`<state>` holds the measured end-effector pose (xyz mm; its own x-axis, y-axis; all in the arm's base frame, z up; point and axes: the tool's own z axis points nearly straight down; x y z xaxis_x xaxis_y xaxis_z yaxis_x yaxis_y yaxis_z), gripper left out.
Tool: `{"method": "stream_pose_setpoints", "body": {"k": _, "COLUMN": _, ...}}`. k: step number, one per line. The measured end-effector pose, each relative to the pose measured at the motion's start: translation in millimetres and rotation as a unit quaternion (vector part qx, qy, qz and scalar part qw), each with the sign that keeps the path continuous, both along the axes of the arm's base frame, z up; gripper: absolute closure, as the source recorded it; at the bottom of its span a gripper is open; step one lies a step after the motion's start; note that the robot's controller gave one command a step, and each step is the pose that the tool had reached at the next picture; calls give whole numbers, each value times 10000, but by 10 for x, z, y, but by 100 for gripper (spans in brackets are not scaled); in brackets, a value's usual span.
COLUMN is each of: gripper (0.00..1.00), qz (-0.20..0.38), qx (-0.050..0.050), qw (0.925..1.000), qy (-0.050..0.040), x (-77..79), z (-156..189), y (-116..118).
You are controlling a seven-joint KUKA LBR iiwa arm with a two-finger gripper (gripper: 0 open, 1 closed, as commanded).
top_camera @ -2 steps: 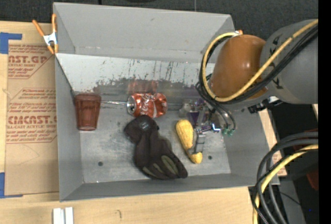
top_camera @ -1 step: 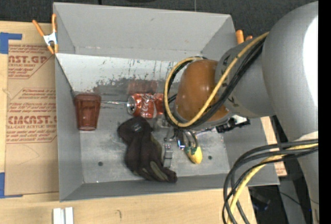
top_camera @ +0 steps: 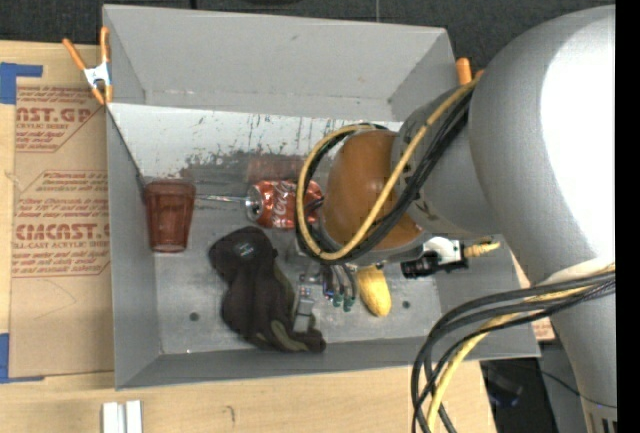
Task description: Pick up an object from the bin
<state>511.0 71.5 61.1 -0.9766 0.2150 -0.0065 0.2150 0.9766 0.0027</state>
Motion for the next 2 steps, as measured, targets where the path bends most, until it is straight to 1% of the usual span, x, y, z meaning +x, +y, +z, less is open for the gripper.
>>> {"method": "stream_pose_setpoints", "body": {"k": 1, "gripper": 0, "qz": -1164, "qx": -2, "qw": 9932, "qy": 50, "x": 317, "z": 65, "y": 159}}
{"method": "stream_pose_setpoints", "body": {"k": 2, "gripper": 0, "qz": -540, "qx": -3, "qw": 9985, "qy": 64, "x": 606, "z": 81, "y": 66}}
